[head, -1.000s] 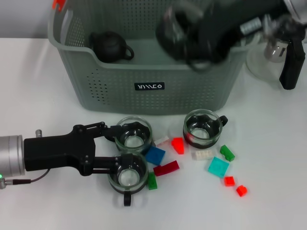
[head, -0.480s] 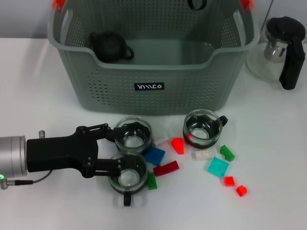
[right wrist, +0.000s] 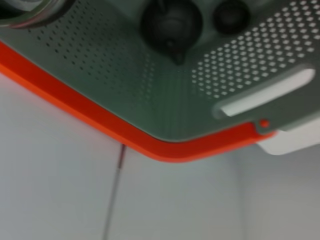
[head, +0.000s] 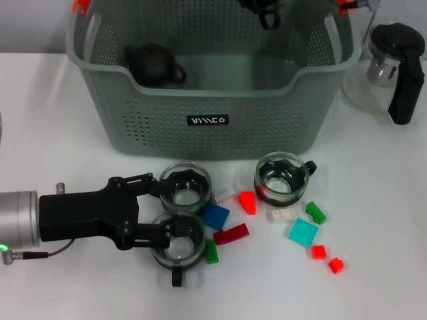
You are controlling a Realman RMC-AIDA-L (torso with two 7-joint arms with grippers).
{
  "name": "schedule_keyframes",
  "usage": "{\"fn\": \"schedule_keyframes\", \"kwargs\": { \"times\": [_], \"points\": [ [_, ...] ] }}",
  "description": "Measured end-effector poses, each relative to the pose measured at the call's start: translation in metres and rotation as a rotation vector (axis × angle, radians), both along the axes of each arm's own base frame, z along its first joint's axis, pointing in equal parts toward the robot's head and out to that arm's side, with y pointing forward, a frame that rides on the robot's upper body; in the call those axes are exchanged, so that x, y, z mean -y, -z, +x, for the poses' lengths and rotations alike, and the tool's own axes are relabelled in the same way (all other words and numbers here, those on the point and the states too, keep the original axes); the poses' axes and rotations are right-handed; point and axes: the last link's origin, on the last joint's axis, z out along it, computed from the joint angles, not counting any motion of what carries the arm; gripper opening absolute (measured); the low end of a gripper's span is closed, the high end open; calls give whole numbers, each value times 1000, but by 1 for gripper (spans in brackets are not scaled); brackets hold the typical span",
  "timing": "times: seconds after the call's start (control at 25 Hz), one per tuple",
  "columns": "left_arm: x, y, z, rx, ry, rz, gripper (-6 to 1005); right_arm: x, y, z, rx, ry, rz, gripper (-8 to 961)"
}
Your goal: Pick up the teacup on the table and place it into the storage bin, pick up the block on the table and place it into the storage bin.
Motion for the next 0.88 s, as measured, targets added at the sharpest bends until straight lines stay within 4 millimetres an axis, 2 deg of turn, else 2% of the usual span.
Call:
{"fn": "schedule_keyframes", "kwargs": {
  "times": [0.36,0.88],
  "points": [
    [1,2,0,2,10,1,876,-2,21,20,41,30,46,55],
    [2,4,0,6,13,2,875,5,37,33,109,25,29,55]
  ]
}}
